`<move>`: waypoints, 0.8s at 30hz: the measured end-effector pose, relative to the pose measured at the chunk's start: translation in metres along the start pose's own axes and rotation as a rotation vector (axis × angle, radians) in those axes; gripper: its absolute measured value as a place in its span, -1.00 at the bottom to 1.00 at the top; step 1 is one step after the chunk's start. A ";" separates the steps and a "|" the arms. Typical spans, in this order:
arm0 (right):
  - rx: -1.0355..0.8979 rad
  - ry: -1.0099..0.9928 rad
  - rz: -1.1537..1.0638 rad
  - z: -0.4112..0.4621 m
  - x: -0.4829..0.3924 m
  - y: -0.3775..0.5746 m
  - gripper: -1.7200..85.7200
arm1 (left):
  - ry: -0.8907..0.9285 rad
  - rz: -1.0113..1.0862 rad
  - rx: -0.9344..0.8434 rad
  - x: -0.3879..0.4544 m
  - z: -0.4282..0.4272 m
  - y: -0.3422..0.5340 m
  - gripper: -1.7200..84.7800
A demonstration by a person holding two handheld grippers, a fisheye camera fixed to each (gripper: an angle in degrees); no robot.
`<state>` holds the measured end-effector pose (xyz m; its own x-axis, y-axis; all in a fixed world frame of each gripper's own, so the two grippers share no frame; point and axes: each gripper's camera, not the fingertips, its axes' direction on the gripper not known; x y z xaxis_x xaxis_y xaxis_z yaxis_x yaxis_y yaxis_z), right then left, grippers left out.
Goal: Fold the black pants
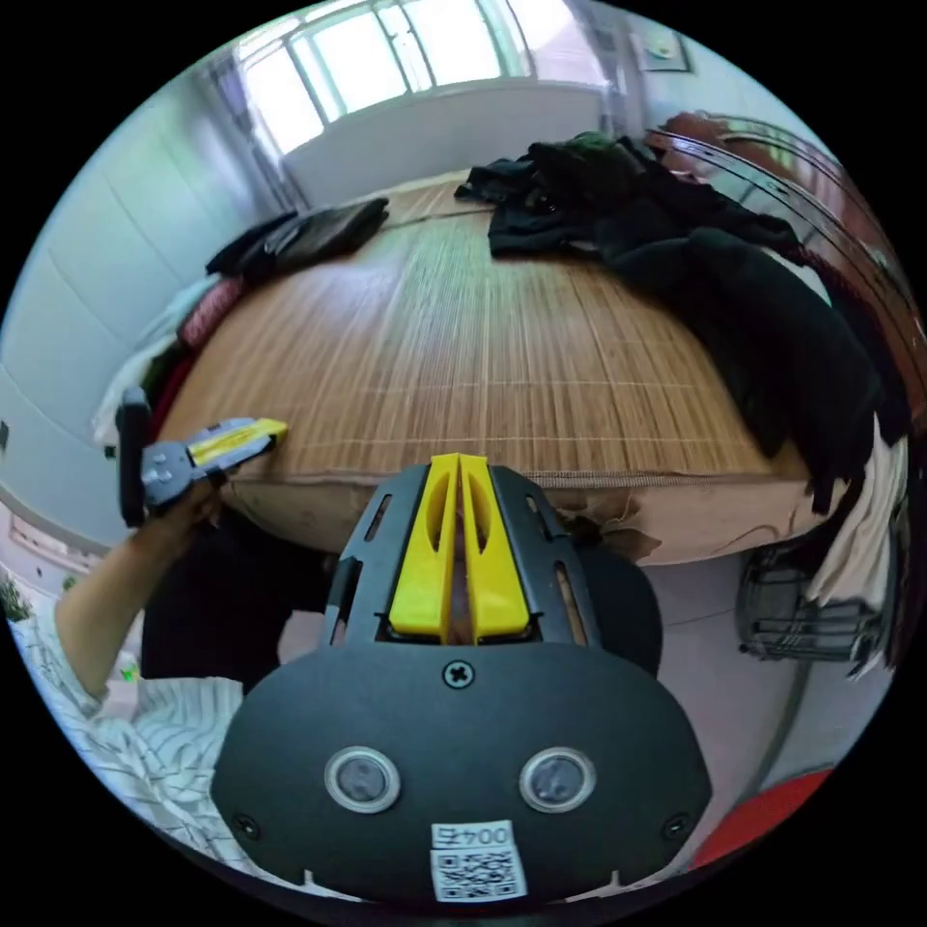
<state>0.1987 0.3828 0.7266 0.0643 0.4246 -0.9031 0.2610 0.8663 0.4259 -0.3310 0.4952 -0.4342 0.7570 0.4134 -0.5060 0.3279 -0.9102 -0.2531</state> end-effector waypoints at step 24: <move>0.456 0.220 0.160 -0.148 0.098 0.087 -0.89 | 0.027 -0.174 -0.042 0.040 0.050 0.075 -0.95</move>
<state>0.0856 0.5384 0.6831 -0.0530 0.6294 -0.7753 0.6597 0.6049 0.4460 -0.3047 0.4442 -0.5147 0.7018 0.5642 -0.4349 0.4777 -0.8256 -0.3002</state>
